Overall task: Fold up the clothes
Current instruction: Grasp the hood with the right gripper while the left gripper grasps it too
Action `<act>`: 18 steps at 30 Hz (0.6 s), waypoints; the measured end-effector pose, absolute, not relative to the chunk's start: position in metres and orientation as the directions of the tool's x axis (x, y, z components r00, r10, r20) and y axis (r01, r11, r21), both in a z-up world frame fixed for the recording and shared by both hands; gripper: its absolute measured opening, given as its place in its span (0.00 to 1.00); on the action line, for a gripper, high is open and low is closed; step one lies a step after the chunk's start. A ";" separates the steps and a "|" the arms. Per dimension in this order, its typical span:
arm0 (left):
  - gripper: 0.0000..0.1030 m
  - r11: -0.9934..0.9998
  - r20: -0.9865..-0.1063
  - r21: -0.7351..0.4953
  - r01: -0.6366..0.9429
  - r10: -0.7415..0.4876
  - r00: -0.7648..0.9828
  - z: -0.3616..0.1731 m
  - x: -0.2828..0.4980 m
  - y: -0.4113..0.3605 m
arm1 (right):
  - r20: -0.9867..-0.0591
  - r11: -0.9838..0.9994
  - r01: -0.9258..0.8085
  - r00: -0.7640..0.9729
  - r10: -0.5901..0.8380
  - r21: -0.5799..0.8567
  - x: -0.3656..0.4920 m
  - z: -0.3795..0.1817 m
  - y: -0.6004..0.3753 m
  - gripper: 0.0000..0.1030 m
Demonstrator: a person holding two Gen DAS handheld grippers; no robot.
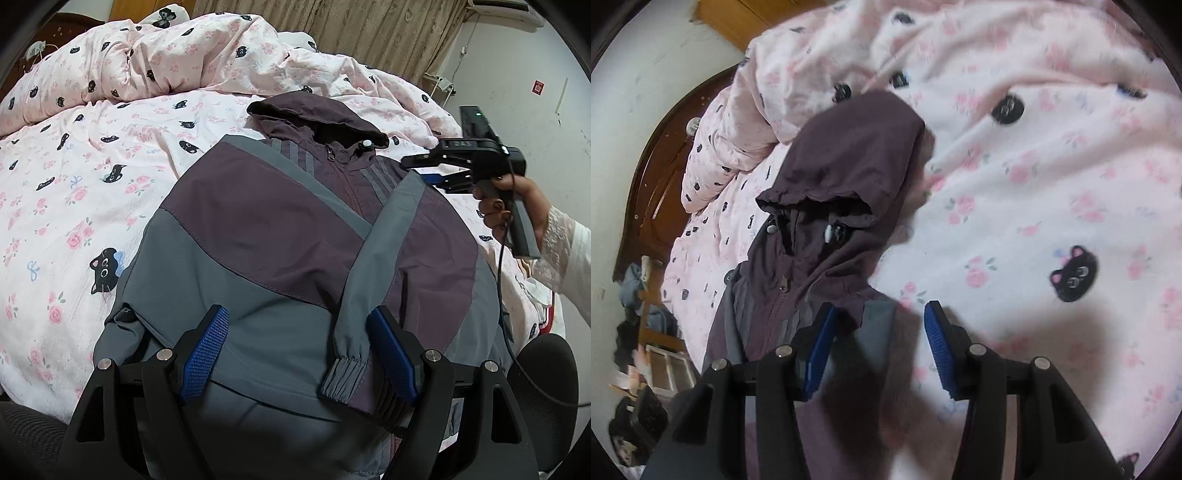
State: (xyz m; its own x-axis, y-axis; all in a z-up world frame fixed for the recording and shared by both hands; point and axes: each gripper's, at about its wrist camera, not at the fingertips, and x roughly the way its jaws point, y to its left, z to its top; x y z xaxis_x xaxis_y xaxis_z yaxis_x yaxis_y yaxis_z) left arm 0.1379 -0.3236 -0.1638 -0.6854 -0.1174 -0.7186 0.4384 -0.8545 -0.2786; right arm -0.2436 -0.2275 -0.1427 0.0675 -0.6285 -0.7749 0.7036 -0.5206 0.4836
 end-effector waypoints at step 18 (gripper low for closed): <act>0.73 -0.857 -0.713 -0.276 0.436 -0.121 -0.691 -0.165 0.139 -0.323 | -0.757 -0.500 0.668 0.148 -0.636 0.551 -0.253 -0.145 -0.235 0.08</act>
